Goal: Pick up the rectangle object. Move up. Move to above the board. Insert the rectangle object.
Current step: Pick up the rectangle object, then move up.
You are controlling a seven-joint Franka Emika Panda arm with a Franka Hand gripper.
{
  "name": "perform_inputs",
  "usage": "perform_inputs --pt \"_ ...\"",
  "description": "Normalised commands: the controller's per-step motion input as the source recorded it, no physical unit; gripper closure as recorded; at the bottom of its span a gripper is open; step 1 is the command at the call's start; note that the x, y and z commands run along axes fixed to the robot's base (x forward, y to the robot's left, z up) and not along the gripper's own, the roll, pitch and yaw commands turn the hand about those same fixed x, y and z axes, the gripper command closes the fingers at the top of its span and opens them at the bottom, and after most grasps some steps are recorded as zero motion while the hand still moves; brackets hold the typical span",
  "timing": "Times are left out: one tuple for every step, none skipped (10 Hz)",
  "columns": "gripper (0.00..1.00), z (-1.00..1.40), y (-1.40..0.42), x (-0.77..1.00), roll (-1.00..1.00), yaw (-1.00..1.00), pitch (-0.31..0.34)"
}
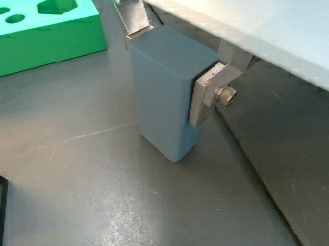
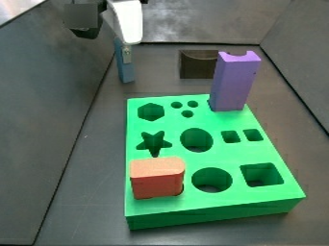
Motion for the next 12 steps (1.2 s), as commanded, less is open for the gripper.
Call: perform_inputs --pt "1.00 0.00 0.00 0.00 0.00 0.00 0.000" --pt "1.00 0.00 0.00 0.00 0.00 0.00 0.000" --pt "1.00 0.00 0.00 0.00 0.00 0.00 0.000" --pt "1.00 0.00 0.00 0.00 0.00 0.00 0.000" --pt "1.00 0.00 0.00 0.00 0.00 0.00 0.000" --pt "1.00 0.00 0.00 0.00 0.00 0.00 0.000" --pt "1.00 0.00 0.00 0.00 0.00 0.00 0.000" --pt "1.00 0.83 0.00 0.00 0.00 0.00 0.000" --pt "1.00 0.82 0.01 -0.06 0.00 0.01 0.015" --pt "1.00 0.75 0.00 -0.08 0.00 0.01 0.026" --pt "1.00 0.61 0.01 -0.05 0.00 0.00 0.031" --pt "1.00 0.53 0.01 -0.04 0.00 0.00 0.037"
